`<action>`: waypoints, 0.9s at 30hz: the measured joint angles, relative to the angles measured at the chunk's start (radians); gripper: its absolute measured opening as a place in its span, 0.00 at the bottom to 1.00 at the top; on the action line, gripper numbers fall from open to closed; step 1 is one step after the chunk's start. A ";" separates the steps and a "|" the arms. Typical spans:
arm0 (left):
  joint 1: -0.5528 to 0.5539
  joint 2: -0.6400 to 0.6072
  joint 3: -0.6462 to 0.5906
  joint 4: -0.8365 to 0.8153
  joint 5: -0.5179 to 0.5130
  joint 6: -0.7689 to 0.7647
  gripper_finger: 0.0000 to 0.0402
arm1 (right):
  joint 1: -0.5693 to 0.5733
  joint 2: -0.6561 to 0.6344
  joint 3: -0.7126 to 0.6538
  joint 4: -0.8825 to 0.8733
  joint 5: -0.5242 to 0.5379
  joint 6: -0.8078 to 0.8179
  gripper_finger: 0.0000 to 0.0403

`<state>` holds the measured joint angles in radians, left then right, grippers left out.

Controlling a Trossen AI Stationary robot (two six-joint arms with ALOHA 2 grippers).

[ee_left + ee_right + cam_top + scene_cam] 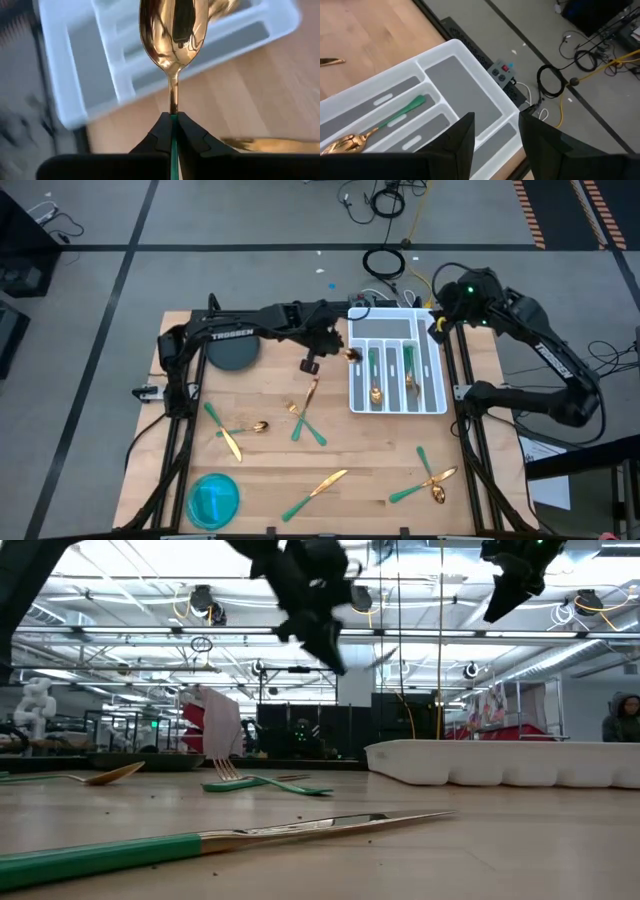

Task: Sort silverware
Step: Put the top green spoon into the silverware tray

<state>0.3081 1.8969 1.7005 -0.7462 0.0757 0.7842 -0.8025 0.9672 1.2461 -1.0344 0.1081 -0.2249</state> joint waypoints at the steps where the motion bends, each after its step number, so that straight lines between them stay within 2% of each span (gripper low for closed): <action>1: -0.010 0.000 0.020 0.000 0.001 0.058 0.02 | -0.003 -0.006 0.000 0.000 -0.002 0.000 0.36; 7: -0.052 0.027 0.124 0.009 -0.009 0.388 0.02 | -0.005 -0.025 0.000 0.000 -0.003 0.017 0.36; 12: -0.063 0.120 0.233 0.023 -0.045 0.593 0.02 | -0.005 -0.025 0.000 -0.007 -0.005 0.063 0.36; 21: -0.053 0.312 0.436 -0.052 -0.088 0.840 0.02 | -0.005 -0.025 0.000 -0.006 -0.005 0.162 0.36; 27: -0.025 0.378 0.460 -0.042 -0.070 0.887 0.02 | -0.005 -0.025 0.000 -0.006 -0.006 0.179 0.36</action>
<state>0.2835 2.2747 2.1605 -0.7878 0.0059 1.6714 -0.8074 0.9424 1.2461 -1.0409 0.1024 -0.0456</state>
